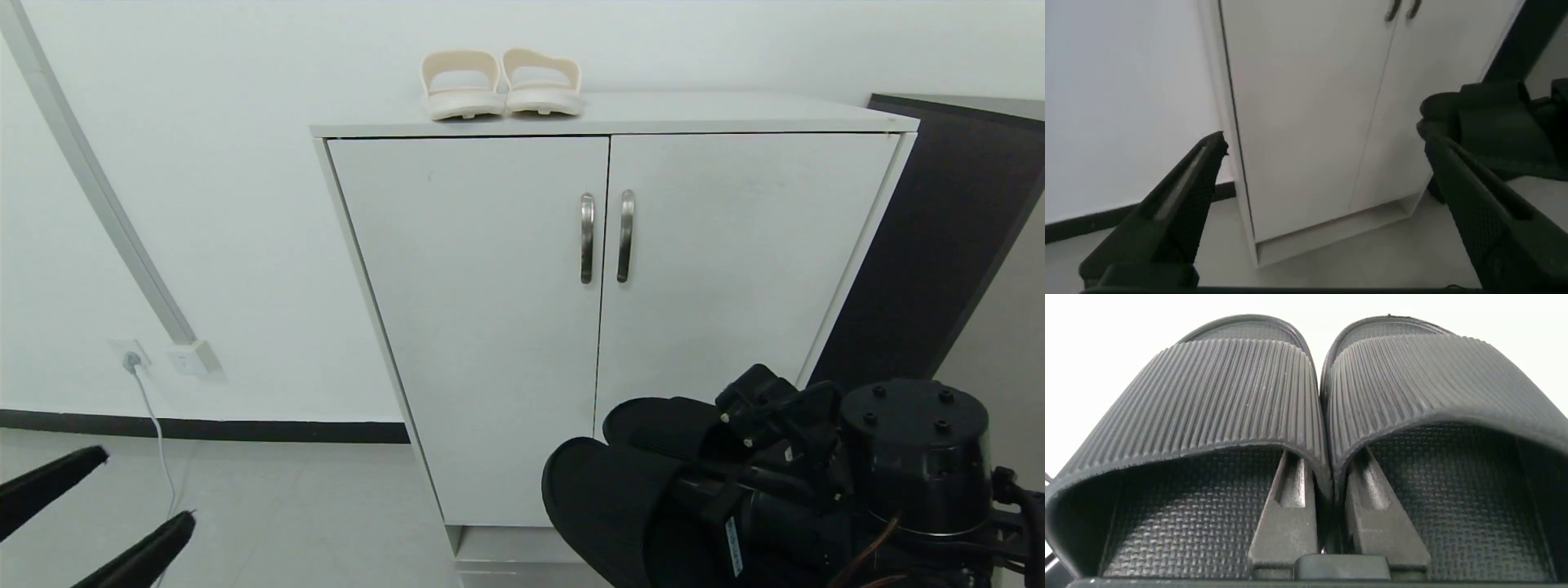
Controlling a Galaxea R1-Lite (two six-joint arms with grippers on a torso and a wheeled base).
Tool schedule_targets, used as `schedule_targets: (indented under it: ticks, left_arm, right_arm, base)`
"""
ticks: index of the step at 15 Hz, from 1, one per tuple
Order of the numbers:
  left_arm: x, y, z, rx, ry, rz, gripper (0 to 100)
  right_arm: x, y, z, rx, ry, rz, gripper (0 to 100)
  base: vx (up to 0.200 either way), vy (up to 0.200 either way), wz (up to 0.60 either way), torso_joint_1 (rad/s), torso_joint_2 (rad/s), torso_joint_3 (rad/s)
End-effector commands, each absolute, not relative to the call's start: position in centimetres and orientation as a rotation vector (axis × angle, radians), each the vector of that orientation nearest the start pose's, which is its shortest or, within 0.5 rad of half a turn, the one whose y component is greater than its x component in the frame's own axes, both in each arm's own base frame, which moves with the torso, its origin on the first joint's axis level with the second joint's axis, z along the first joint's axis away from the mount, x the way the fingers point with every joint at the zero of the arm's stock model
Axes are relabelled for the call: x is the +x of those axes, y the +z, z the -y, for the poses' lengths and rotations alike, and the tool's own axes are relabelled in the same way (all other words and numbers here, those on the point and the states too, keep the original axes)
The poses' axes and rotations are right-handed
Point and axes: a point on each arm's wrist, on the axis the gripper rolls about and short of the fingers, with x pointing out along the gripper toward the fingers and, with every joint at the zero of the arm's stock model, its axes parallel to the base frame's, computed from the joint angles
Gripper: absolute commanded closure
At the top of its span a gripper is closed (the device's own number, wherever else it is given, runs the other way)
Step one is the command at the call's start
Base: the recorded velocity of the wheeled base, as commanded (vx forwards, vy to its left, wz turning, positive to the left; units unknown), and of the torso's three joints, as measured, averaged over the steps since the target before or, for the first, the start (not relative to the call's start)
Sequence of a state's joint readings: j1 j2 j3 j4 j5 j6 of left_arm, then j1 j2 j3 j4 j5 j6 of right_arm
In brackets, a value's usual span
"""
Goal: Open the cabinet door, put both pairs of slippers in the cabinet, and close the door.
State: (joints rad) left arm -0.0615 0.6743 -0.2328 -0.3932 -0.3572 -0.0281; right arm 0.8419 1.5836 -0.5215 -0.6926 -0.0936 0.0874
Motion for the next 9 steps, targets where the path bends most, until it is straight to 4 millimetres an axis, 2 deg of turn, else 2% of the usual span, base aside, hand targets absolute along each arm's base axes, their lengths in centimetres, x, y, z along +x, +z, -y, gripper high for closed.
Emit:
schedule_targets:
  ticks: [1,5,9]
  left_arm:
    - [10.3,17.8,2.9,-0.05,-0.567,-0.134,0]
    - [13.4,19.5,5.2,-0.109,-0.657,-0.167,0]
    - [16.3,22.0,8.5,-0.154,-0.751,-0.121,0]
  right_arm:
    - [16.8,14.8,-18.5,-0.085,0.724,-0.364,100]
    - [16.9,14.8,-18.6,-0.079,0.725,-0.355,100]
    - [16.9,14.9,-18.6,-0.077,0.727,-0.352,100]
  base:
    - [0.0,0.0,0.0,0.0,0.0,0.0]
    - [0.0,0.0,0.0,0.0,0.0,0.0]
    - [0.0,0.0,0.0,0.0,0.0,0.0]
